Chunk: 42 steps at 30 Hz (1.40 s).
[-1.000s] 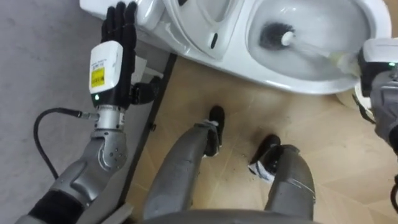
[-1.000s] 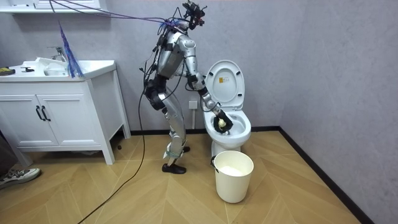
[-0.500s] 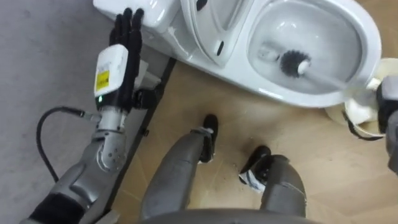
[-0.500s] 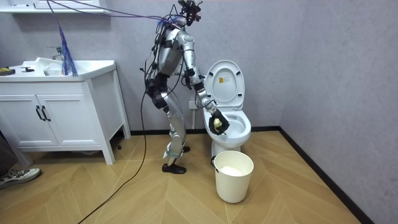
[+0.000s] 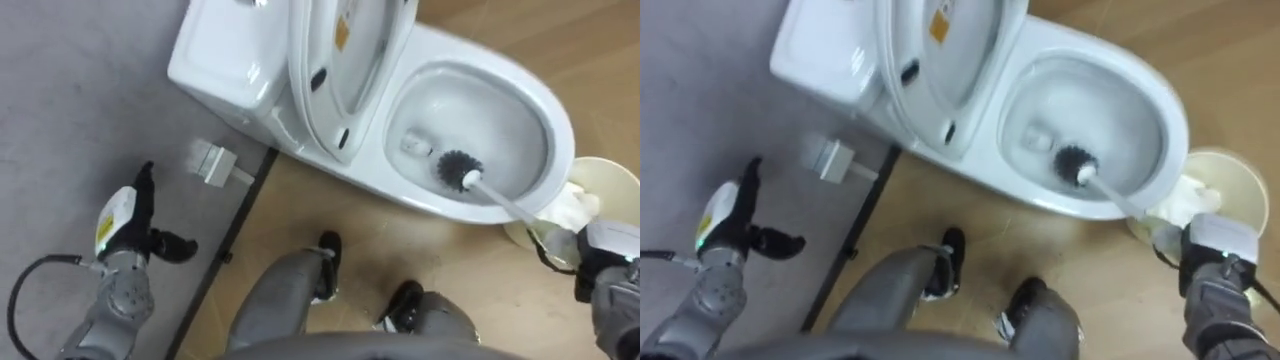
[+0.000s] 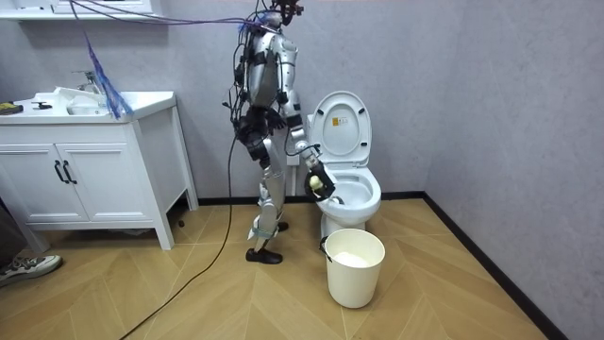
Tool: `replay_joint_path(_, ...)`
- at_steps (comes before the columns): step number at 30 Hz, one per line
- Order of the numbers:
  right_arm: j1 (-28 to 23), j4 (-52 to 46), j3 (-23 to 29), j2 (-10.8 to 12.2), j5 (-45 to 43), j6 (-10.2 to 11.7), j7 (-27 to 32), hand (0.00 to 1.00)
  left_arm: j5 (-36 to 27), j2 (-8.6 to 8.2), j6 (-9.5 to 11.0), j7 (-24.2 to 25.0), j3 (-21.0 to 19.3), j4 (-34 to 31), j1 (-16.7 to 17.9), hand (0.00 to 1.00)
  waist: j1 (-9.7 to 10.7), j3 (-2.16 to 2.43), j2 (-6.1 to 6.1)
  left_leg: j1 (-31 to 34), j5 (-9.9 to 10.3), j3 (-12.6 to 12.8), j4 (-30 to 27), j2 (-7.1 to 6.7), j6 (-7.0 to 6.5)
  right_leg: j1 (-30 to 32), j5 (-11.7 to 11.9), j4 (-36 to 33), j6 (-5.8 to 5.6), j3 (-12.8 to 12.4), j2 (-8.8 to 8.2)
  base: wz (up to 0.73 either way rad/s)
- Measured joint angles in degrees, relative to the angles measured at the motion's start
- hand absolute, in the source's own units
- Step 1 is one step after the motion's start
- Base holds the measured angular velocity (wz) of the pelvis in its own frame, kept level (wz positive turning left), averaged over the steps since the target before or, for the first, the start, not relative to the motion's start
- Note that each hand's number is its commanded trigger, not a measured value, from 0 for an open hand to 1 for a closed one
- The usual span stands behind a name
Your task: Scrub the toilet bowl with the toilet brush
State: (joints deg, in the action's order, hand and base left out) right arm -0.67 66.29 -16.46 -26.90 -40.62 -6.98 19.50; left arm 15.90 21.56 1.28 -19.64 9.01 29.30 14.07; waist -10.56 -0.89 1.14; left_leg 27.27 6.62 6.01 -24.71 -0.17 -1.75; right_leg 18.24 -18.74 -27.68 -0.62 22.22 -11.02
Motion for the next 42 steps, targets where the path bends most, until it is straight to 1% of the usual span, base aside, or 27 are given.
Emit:
replay_joint_path(2, -3.24, -1.31, 1.85, 1.11, 0.02, -0.03, -0.98, 1.0, 0.05, -0.97, -0.06, 0.52, -1.38, -0.25, 2.58, 0.0, 0.63, 0.28, -0.76, -3.87, 0.11, -0.09, 1.82, -0.25, 0.1, -3.88, 0.29, 2.35, -0.48, 0.03, 0.46, 0.0)
replay_joint_path(3, -5.5, -2.2, 2.13, 1.7, -0.04, -0.01, -1.53, 1.0, 0.07, -1.49, -0.15, 0.76, -1.9, -0.26, 4.41, 0.0, 1.07, 0.69, -1.16, -6.04, 0.41, -0.07, 2.62, -0.43, 0.46, -6.3, 0.37, 3.65, -0.63, 0.23, 0.76, 0.0)
replay_joint_path(4, -7.5, -3.4, 2.97, 2.25, -0.05, 0.0, -2.22, 1.0, 0.05, -2.01, -0.24, 1.27, -2.4, -0.15, 6.05, 0.0, 1.23, 0.77, -1.67, -7.96, 1.03, -0.16, 2.95, -0.53, 0.54, -8.5, 0.48, 4.87, -0.8, 0.21, 1.21, 0.0)
replay_joint_path(6, -9.38, -4.69, 4.59, 2.89, -0.22, 0.14, -4.08, 1.0, 0.34, -3.14, -0.52, 1.75, -3.64, 0.49, 8.45, 0.0, 2.11, 0.73, -1.89, -10.88, 1.99, -0.81, 3.54, -0.46, 0.77, -11.89, 0.58, 6.52, -0.97, 0.12, 1.73, -0.02)
replay_joint_path(7, -10.1, -4.9, 5.57, 3.47, -0.16, 0.19, -4.95, 1.0, 0.61, -3.75, -0.58, 1.82, -4.61, 1.5, 9.64, 0.0, 2.31, 0.74, -2.47, -12.87, 2.22, -0.75, 4.69, -0.49, 0.88, -13.5, 0.58, 7.21, -0.99, -0.22, 2.08, -0.05)
replay_joint_path(8, -10.29, -5.06, 6.17, 3.75, -0.2, 0.19, -5.43, 1.0, 0.61, -4.03, -0.72, 1.82, -5.02, 1.79, 10.09, 0.0, 2.4, 0.77, -2.63, -13.64, 2.26, -0.73, 5.21, -0.51, 0.91, -14.15, 0.57, 7.45, -1.0, -0.18, 2.1, 0.0)
replay_joint_path(10, -12.47, -5.71, 8.42, 5.17, -0.05, 0.13, -5.99, 1.0, 1.77, -5.65, -1.53, 1.88, -7.42, 3.19, 10.81, 0.0, 2.99, 0.68, -3.1, -16.36, 2.53, -0.52, 6.01, -0.4, 1.04, -17.29, 0.7, 9.25, -1.16, 0.01, 2.45, 0.06)
replay_joint_path(12, -14.32, -6.77, 10.37, 7.04, -0.35, -0.03, -5.93, 1.0, 2.96, -6.72, -1.74, 1.79, -9.22, 4.67, 11.76, 0.0, 3.01, 0.68, -3.38, -18.55, 3.29, 0.07, 6.0, 0.24, 1.3, -19.82, 0.77, 10.41, -1.2, -0.15, 2.83, -0.08)
replay_joint_path(13, -15.21, -6.96, 11.13, 8.27, -0.3, -0.06, -5.93, 1.0, 3.07, -7.11, -2.34, 1.68, -9.69, 6.14, 12.16, 0.0, 3.34, 0.61, -3.46, -19.99, 3.9, 0.09, 6.06, 0.35, 1.53, -21.6, 0.9, 11.4, -1.22, -0.25, 3.25, -0.12)
replay_joint_path(15, -16.45, -8.07, 11.53, 9.44, 0.19, 0.02, -5.94, 1.0, 2.9, -7.58, -3.53, 1.68, -10.0, 7.84, 12.35, 0.0, 4.23, 0.7, -3.74, -21.38, 4.22, 0.25, 6.52, 0.52, 1.76, -23.09, 0.97, 12.39, -1.23, -0.4, 3.57, -0.12)
replay_joint_path(16, -16.87, -9.0, 12.74, 10.18, 0.63, 0.1, -5.95, 1.0, 2.71, -8.36, -3.84, 1.68, -11.0, 8.18, 12.51, 0.0, 4.38, 0.75, -3.86, -22.47, 4.3, 0.66, 7.4, 0.44, 1.88, -23.65, 1.2, 12.99, -1.19, -1.22, 3.98, -0.3)
replay_joint_path(17, -16.91, -9.77, 13.77, 10.65, 1.14, 0.12, -5.83, 1.0, 1.84, -9.0, -3.87, 1.54, -11.92, 9.04, 12.5, 0.0, 4.5, 0.72, -3.92, -23.63, 4.28, 1.58, 8.17, 0.47, 1.92, -24.1, 1.23, 13.08, -1.16, -1.77, 4.19, -0.32)
replay_joint_path(20, -16.49, -9.78, 15.26, 11.19, 3.52, 0.64, -5.6, 1.0, -0.59, -9.6, -3.85, 1.41, -13.33, 11.3, 12.08, 0.0, 5.81, 0.74, -4.18, -25.85, 4.26, 2.13, 9.37, 0.4, 1.99, -25.66, 1.24, 13.76, -1.18, -2.81, 4.15, -0.22)
replay_joint_path(21, -16.11, -9.78, 15.66, 11.45, 4.71, 1.18, -5.13, 1.0, -1.78, -9.65, -3.87, 1.26, -13.42, 12.65, 11.64, 0.0, 6.23, 0.74, -4.26, -26.51, 4.32, 2.99, 9.46, 0.53, 2.08, -25.92, 1.26, 13.92, -1.16, -3.73, 4.15, -0.29)
replay_joint_path(22, -16.07, -9.95, 16.29, 11.9, 5.69, 1.96, -4.43, 1.0, -1.89, -9.69, -3.88, 1.27, -13.45, 13.67, 10.61, 0.0, 7.06, 0.76, -4.39, -27.03, 4.37, 3.42, 9.54, 0.6, 2.14, -26.19, 1.29, 14.13, -1.15, -4.41, 4.19, -0.27)
replay_joint_path(25, -16.23, -12.42, 17.84, 13.81, 8.97, 2.68, -2.8, 1.0, -1.76, -9.89, -3.86, 1.28, -13.44, 14.86, 8.35, 0.0, 8.87, 0.69, -4.75, -27.76, 4.54, 4.07, 10.14, 0.64, 2.35, -26.44, 1.41, 14.54, -1.17, -5.4, 4.59, -0.19)
replay_joint_path(27, -16.37, -13.97, 18.31, 14.49, 9.39, 2.91, -2.57, 1.0, -1.77, -10.65, -3.81, 1.27, -13.45, 15.13, 7.26, 0.0, 8.99, 0.67, -4.58, -28.1, 4.55, 5.0, 10.57, 0.85, 2.35, -26.31, 1.98, 15.13, -1.22, -6.77, 4.84, -0.32)
replay_joint_path(28, -16.27, -14.59, 18.49, 14.97, 9.89, 3.19, -2.54, 1.0, -1.81, -11.02, -3.7, 1.28, -13.44, 15.21, 6.4, 0.0, 9.05, 0.68, -4.55, -28.54, 4.54, 5.81, 11.26, 0.96, 2.35, -26.08, 2.24, 15.09, -1.18, -8.03, 5.01, -0.31)
replay_joint_path(29, -16.27, -14.97, 18.51, 15.19, 10.07, 3.27, -2.54, 1.0, -1.81, -11.16, -3.66, 1.28, -13.44, 15.36, 5.95, 0.0, 9.11, 0.7, -4.47, -28.78, 4.54, 6.28, 11.48, 1.05, 2.35, -26.06, 2.47, 15.2, -1.18, -8.2, 5.06, -0.37)
replay_joint_path(30, -16.2, -15.34, 18.53, 15.55, 10.63, 3.8, -2.42, 1.0, -1.79, -11.36, -3.55, 1.28, -13.41, 15.83, 5.08, 0.0, 9.55, 0.91, -4.04, -29.11, 4.55, 6.63, 11.59, 1.15, 2.35, -26.04, 2.75, 15.31, -1.2, -9.03, 5.13, -0.31)
replay_joint_path(32, -16.15, -15.46, 18.55, 15.87, 11.12, 4.77, -1.98, 1.0, -1.77, -11.57, -3.3, 1.34, -13.35, 16.56, 4.02, 0.0, 10.41, 0.89, -3.94, -29.83, 4.55, 6.99, 12.15, 1.15, 2.35, -26.05, 2.93, 15.19, -1.25, -10.1, 5.17, -0.29)
replay_joint_path(33, -15.99, -15.91, 18.61, 16.05, 11.11, 4.99, -1.73, 1.0, -1.61, -11.64, -3.24, 1.37, -13.33, 16.94, 3.59, 0.0, 10.45, 0.88, -3.59, -30.35, 4.56, 7.92, 12.4, 1.23, 2.35, -25.95, 2.94, 15.12, -1.25, -11.2, 5.23, -0.35)
replay_joint_path(35, -16.07, -16.61, 19.09, 16.31, 11.08, 5.44, -0.59, 1.0, -0.73, -11.85, -3.22, 1.37, -13.33, 17.08, 2.96, 0.0, 10.93, 0.9, -3.31, -30.61, 4.62, 8.03, 12.5, 1.32, 2.4, -25.82, 3.22, 15.13, -1.28, -11.77, 5.34, -0.25)
replay_joint_path(37, -16.08, -17.7, 20.48, 16.82, 11.07, 6.27, 2.03, 1.0, 0.94, -12.29, -2.5, 1.37, -13.29, 17.32, 2.62, 0.0, 12.02, 0.95, -2.51, -30.95, 4.64, 8.34, 13.2, 1.32, 2.37, -25.53, 3.46, 15.13, -1.34, -12.31, 5.47, -0.13)
replay_joint_path(39, -16.07, -17.76, 21.58, 17.24, 11.08, 7.24, 3.93, 1.0, 1.35, -12.51, -1.92, 1.38, -13.29, 18.23, 2.05, 0.0, 12.05, 0.86, -1.87, -31.39, 4.64, 8.89, 13.61, 1.45, 2.37, -25.48, 3.7, 15.21, -1.34, -12.99, 5.62, -0.21)
replay_joint_path(40, -16.06, -17.77, 21.82, 17.26, 11.18, 7.64, 4.73, 1.0, 1.83, -12.66, -1.48, 1.39, -13.28, 19.03, 1.75, 0.0, 12.01, 0.7, -1.64, -31.95, 4.64, 9.28, 14.15, 1.5, 2.37, -25.55, 3.88, 15.21, -1.34, -13.59, 5.77, -0.26)
replay_joint_path(42, -16.1, -17.98, 21.82, 17.29, 11.32, 8.36, 5.61, 1.0, 1.98, -12.78, -1.01, 1.4, -13.2, 20.13, 1.56, 0.0, 12.08, 0.7, -1.01, -32.45, 4.64, 9.78, 14.4, 1.54, 2.37, -25.55, 3.91, 15.16, -1.33, -14.22, 5.84, -0.19)
